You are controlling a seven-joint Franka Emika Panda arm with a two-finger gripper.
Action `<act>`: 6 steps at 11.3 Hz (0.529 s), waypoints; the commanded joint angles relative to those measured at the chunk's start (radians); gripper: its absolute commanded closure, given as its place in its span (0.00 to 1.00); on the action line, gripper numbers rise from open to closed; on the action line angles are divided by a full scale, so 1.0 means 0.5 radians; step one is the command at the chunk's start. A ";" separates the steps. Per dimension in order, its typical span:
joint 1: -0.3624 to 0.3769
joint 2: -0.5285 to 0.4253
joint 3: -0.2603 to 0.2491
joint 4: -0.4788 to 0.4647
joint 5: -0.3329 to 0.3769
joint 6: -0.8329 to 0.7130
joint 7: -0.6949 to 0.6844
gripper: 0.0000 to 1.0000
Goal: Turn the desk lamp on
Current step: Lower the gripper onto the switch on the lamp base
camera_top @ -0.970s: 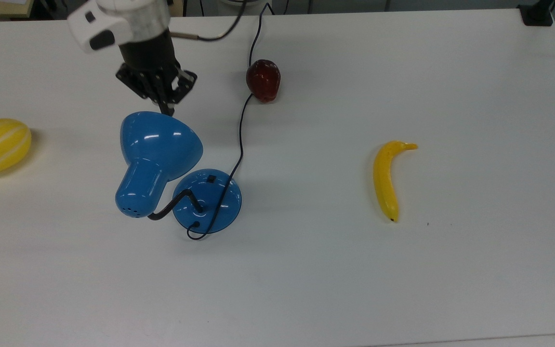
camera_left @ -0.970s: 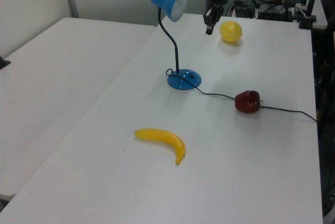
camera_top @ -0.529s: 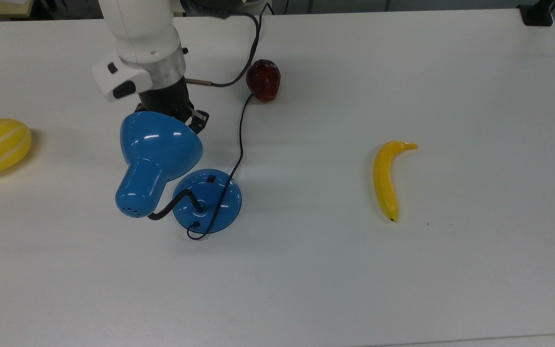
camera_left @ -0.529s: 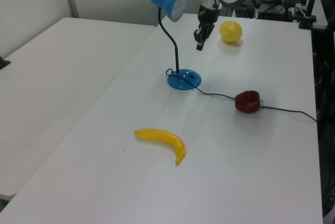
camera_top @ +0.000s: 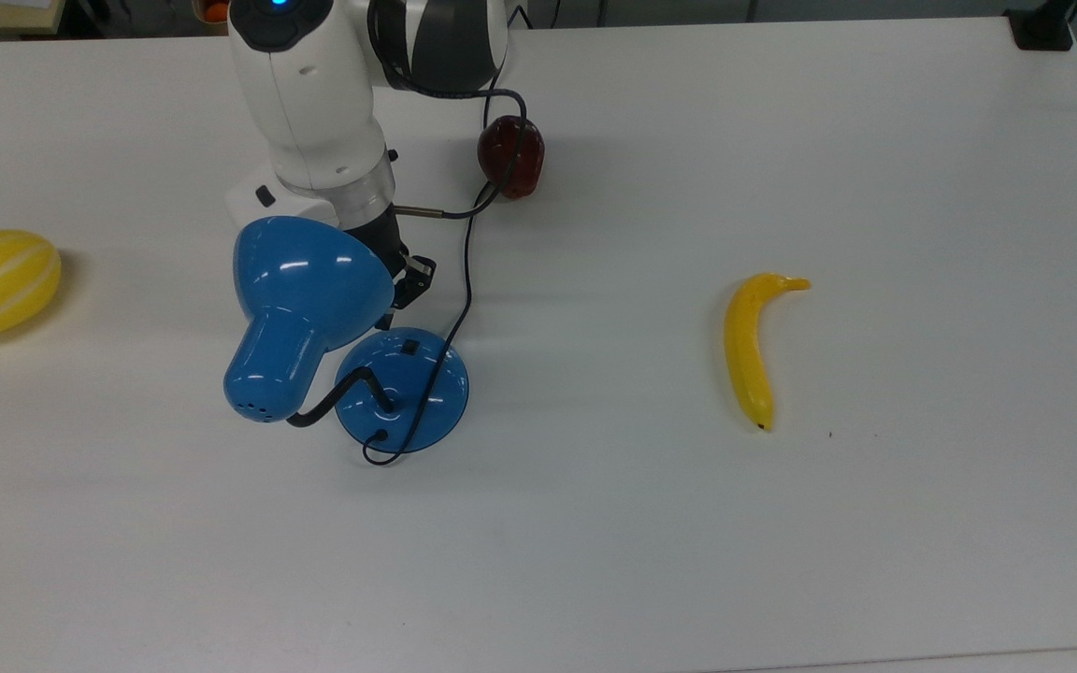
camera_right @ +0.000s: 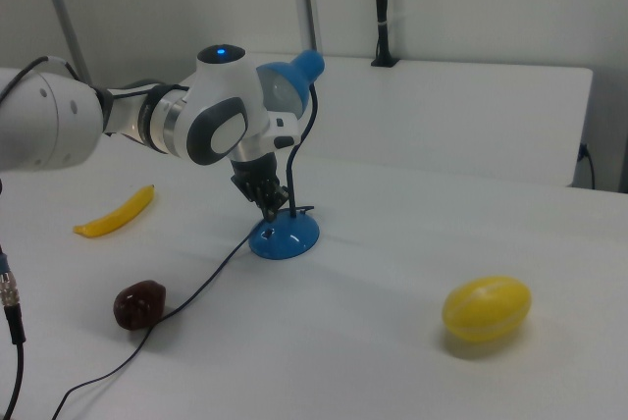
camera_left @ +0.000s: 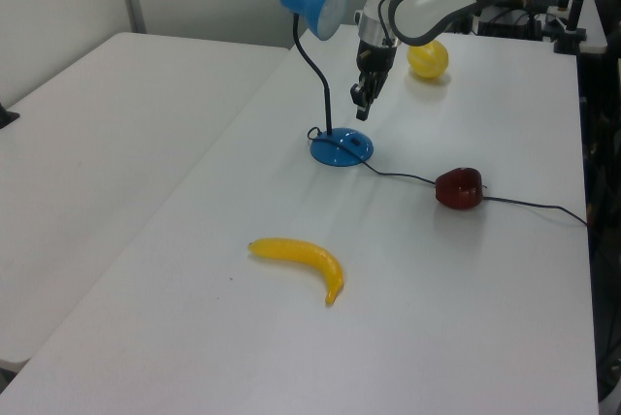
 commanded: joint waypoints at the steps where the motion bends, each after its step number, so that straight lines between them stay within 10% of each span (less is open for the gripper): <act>1: 0.068 0.075 -0.006 0.008 -0.091 0.032 0.023 1.00; 6: 0.084 0.154 -0.006 0.011 -0.122 0.151 0.035 1.00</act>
